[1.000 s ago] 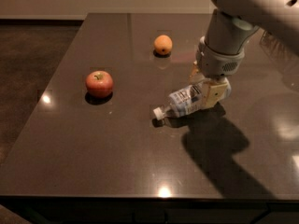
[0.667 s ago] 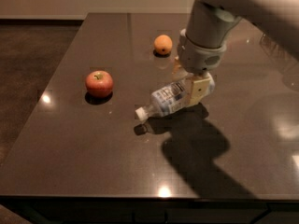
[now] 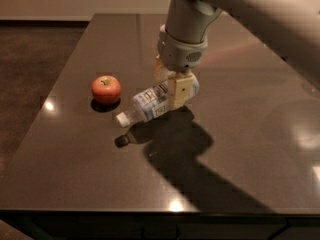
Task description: Move blue plastic bottle near apple
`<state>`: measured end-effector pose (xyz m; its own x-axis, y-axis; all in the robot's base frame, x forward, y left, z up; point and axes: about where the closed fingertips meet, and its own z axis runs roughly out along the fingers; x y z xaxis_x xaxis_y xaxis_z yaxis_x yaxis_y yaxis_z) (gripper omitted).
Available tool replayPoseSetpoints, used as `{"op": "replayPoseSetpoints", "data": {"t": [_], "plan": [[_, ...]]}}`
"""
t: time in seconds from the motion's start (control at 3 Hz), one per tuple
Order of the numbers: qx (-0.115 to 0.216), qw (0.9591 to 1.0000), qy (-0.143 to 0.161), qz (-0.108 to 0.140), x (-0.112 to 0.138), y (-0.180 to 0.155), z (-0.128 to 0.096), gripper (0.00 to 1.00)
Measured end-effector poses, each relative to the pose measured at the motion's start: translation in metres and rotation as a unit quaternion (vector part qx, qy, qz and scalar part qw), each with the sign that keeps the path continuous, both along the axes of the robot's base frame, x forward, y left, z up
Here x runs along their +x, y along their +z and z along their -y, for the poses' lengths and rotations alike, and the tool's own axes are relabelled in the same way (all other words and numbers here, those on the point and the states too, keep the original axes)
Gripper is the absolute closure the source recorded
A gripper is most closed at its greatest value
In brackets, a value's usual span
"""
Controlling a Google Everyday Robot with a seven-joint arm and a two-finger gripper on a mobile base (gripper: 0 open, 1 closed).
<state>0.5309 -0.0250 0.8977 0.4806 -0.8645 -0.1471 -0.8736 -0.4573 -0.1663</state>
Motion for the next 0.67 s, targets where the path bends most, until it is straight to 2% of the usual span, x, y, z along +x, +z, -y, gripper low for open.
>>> {"op": "replayPoseSetpoints", "data": {"t": [0.33, 0.67], "plan": [[0.006, 0.9999, 0.001, -0.012, 0.016, -0.013, -0.020, 1.00], [0.014, 0.9995, 0.007, -0.026, 0.021, -0.025, -0.039, 1.00]]}}
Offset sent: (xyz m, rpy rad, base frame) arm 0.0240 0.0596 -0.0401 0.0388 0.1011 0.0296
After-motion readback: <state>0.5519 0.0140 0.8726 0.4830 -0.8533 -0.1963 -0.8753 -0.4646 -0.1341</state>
